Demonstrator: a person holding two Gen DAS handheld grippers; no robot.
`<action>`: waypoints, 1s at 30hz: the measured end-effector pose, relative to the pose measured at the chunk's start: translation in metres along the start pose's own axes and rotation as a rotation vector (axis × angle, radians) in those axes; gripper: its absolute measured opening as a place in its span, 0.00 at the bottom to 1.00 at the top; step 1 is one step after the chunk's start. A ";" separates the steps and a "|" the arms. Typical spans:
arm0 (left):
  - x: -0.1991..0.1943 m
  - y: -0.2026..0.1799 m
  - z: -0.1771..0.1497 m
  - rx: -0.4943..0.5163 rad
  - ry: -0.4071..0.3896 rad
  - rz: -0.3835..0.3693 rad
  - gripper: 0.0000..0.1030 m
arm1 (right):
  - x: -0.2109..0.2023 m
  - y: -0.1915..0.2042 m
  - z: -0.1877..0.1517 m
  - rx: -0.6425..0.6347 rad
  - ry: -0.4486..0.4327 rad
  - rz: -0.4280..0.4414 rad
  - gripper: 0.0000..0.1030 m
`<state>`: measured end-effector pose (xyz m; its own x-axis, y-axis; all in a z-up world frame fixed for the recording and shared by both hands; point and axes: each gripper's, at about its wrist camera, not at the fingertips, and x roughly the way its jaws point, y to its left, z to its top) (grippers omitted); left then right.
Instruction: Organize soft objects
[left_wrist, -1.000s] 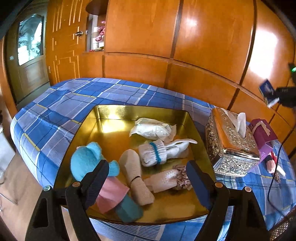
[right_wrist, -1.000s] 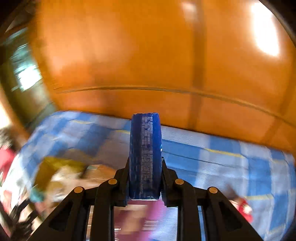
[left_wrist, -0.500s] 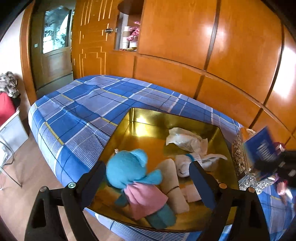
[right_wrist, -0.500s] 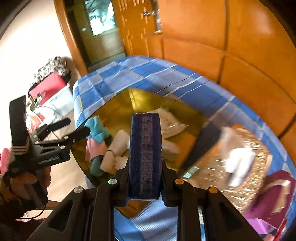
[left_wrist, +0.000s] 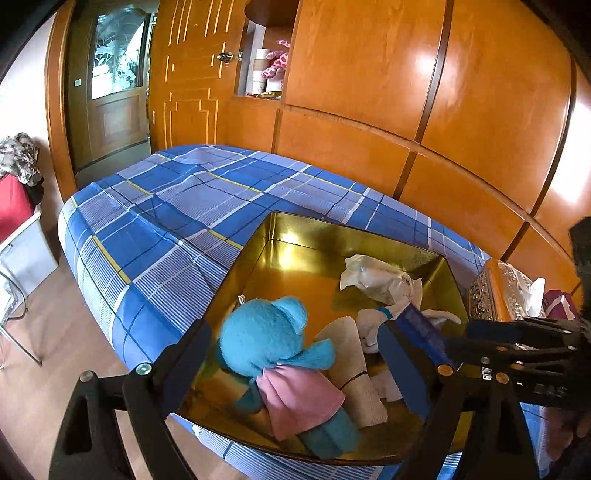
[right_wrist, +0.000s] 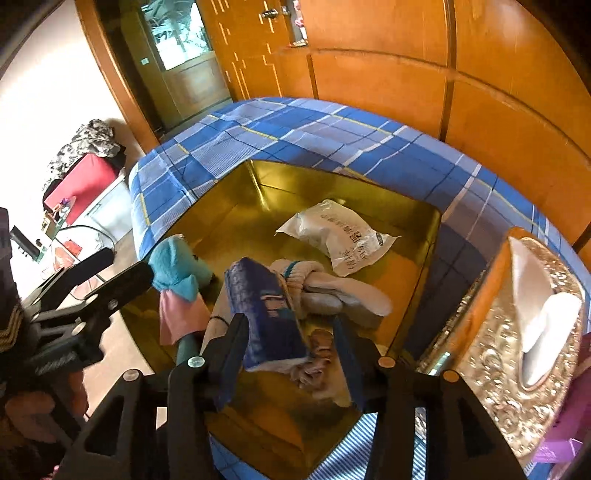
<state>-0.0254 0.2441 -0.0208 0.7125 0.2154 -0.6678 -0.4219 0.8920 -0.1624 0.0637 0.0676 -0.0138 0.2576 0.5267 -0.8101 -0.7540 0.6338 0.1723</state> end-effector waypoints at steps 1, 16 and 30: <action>0.000 0.000 0.000 0.001 0.001 0.000 0.89 | -0.001 0.003 -0.001 -0.020 0.001 -0.009 0.40; -0.005 -0.001 0.001 0.005 -0.021 0.012 0.90 | 0.044 0.022 -0.011 -0.088 0.074 -0.134 0.28; -0.020 -0.019 0.001 0.060 -0.061 -0.012 0.90 | -0.029 0.026 -0.024 -0.093 -0.139 -0.273 0.33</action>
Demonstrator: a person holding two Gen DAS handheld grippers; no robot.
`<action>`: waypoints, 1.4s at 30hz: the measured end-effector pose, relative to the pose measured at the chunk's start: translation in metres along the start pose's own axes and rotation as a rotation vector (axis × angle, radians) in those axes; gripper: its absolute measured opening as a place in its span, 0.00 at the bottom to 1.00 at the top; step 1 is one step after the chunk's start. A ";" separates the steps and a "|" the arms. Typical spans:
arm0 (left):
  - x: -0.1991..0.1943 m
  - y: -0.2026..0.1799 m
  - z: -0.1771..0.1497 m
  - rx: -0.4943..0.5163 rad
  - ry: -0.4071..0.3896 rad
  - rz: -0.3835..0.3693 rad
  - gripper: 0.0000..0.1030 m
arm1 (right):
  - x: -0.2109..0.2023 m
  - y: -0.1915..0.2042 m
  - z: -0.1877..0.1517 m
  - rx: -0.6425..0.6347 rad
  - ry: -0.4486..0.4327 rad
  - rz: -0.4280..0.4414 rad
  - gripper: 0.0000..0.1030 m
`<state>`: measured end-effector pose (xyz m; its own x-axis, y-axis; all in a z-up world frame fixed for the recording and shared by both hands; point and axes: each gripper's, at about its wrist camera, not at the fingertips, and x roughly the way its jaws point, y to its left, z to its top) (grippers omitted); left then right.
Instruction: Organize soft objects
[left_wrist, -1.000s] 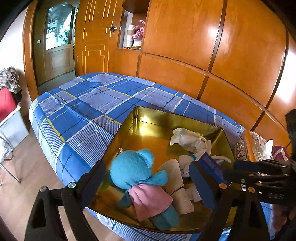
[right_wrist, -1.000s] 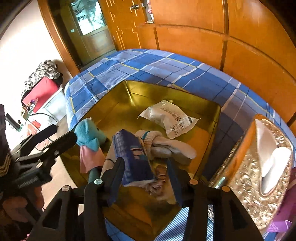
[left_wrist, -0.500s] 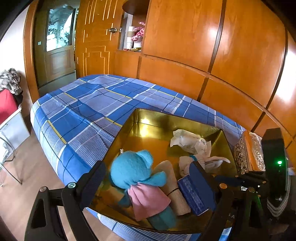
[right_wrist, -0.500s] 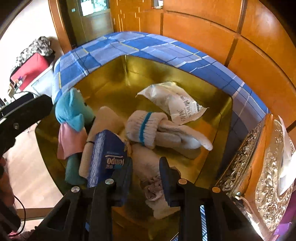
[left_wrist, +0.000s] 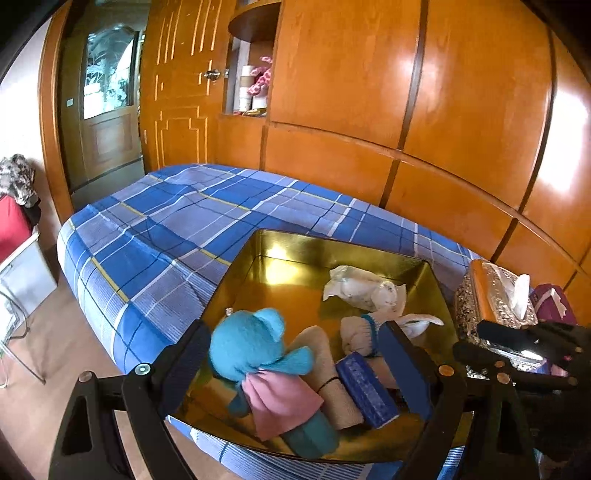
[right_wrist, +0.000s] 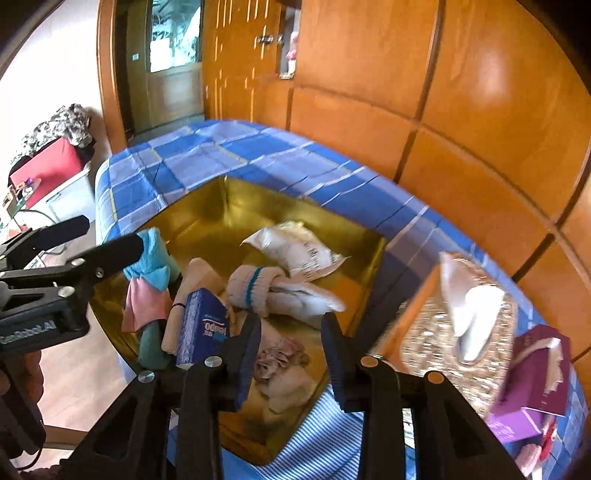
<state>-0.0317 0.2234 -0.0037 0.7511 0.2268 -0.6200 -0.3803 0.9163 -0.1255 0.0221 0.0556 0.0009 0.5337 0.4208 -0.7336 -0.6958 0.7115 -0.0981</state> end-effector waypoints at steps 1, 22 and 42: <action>-0.001 -0.002 0.000 0.006 -0.002 -0.004 0.90 | -0.006 -0.002 -0.001 0.006 -0.015 -0.010 0.33; -0.023 -0.057 -0.016 0.175 -0.023 -0.119 0.90 | -0.093 -0.105 -0.053 0.244 -0.163 -0.226 0.38; -0.048 -0.134 -0.040 0.422 0.000 -0.308 0.90 | -0.152 -0.294 -0.176 0.702 -0.098 -0.642 0.41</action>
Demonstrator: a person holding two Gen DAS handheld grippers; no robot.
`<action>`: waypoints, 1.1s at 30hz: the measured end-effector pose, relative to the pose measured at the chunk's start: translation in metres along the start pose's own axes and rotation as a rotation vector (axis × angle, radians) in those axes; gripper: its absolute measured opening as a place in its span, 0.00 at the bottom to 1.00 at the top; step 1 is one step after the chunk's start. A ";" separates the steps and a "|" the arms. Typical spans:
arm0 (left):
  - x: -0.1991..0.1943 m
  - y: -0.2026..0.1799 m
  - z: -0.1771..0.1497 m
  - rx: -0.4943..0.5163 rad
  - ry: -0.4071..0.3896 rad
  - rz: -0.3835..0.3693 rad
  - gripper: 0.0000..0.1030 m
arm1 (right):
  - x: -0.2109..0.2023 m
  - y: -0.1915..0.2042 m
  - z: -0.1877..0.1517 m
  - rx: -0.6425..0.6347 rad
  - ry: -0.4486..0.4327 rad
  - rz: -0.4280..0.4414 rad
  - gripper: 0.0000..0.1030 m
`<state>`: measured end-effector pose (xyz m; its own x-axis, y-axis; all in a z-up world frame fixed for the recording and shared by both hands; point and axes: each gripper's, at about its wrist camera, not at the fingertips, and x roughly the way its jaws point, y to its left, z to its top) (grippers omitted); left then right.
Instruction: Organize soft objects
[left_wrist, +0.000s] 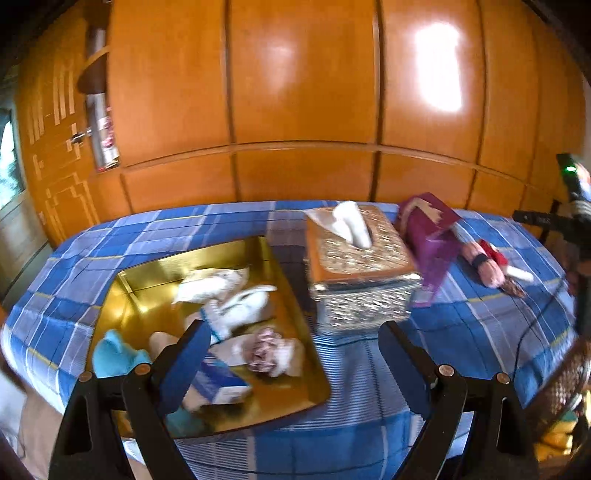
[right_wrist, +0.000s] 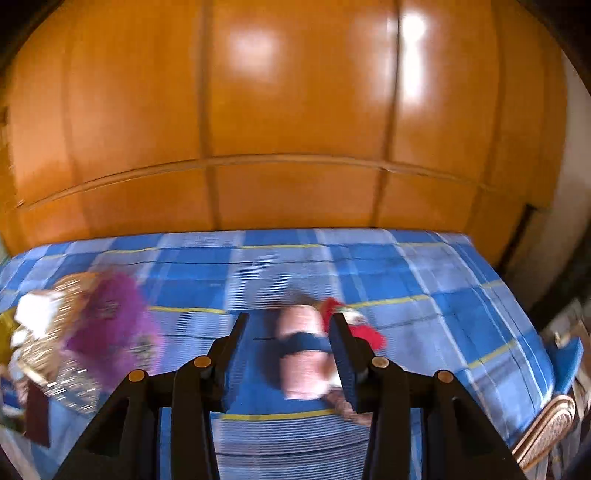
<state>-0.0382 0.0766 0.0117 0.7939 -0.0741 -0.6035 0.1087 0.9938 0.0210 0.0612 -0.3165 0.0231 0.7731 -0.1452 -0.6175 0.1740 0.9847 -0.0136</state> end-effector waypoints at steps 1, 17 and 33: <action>0.000 -0.005 0.000 0.013 0.004 -0.010 0.90 | 0.005 -0.010 0.000 0.022 0.001 -0.024 0.41; 0.012 -0.086 0.008 0.237 0.039 -0.159 0.90 | 0.051 -0.135 -0.021 0.488 0.063 -0.145 0.42; 0.039 -0.163 0.013 0.400 0.104 -0.266 0.90 | 0.052 -0.154 -0.032 0.617 0.075 -0.060 0.43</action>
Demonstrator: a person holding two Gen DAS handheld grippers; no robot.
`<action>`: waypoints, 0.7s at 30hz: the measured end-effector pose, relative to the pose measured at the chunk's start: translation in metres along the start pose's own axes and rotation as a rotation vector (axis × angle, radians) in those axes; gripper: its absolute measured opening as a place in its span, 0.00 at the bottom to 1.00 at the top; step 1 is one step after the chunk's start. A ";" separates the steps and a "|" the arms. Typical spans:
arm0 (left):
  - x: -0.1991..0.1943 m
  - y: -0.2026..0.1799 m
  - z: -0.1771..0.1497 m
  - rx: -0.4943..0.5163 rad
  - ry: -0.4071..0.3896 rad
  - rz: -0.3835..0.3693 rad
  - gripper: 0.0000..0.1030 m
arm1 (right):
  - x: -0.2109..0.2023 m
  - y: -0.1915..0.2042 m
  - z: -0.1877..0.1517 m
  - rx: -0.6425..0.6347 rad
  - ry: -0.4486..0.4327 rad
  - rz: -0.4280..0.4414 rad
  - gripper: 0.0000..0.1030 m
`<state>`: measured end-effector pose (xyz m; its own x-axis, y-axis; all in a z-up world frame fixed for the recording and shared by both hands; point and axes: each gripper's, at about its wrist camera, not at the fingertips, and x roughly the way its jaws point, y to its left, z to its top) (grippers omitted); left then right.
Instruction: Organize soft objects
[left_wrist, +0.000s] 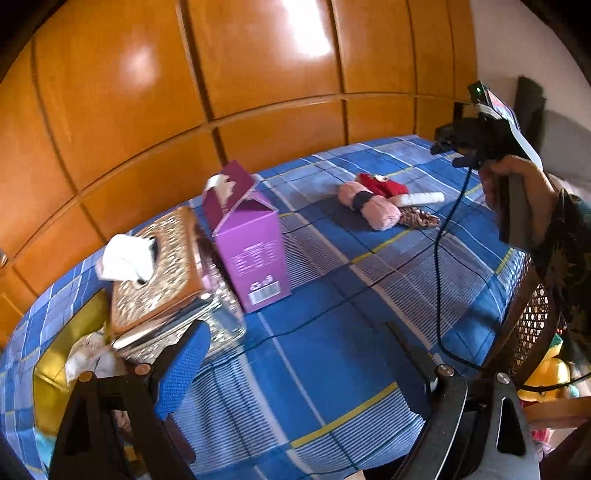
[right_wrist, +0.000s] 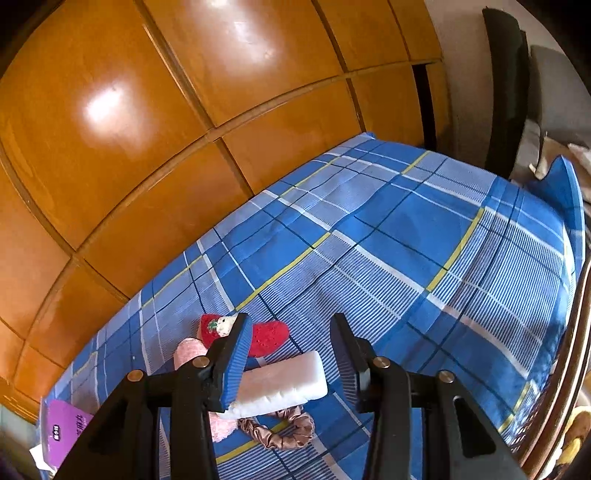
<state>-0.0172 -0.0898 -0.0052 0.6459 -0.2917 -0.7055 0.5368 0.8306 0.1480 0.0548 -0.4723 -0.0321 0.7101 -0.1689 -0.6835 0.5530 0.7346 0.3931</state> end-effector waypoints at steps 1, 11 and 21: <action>0.003 -0.004 0.003 0.008 0.001 -0.005 0.90 | 0.000 -0.001 0.000 0.007 0.004 0.004 0.43; 0.027 -0.027 0.025 0.065 0.024 -0.055 0.90 | 0.002 -0.011 0.002 0.069 0.019 0.048 0.44; 0.059 -0.045 0.045 0.062 0.068 -0.117 0.88 | 0.007 -0.030 0.004 0.184 0.044 0.099 0.45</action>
<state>0.0208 -0.1660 -0.0221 0.5398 -0.3498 -0.7656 0.6401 0.7612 0.1036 0.0447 -0.4975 -0.0460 0.7474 -0.0699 -0.6607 0.5548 0.6127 0.5628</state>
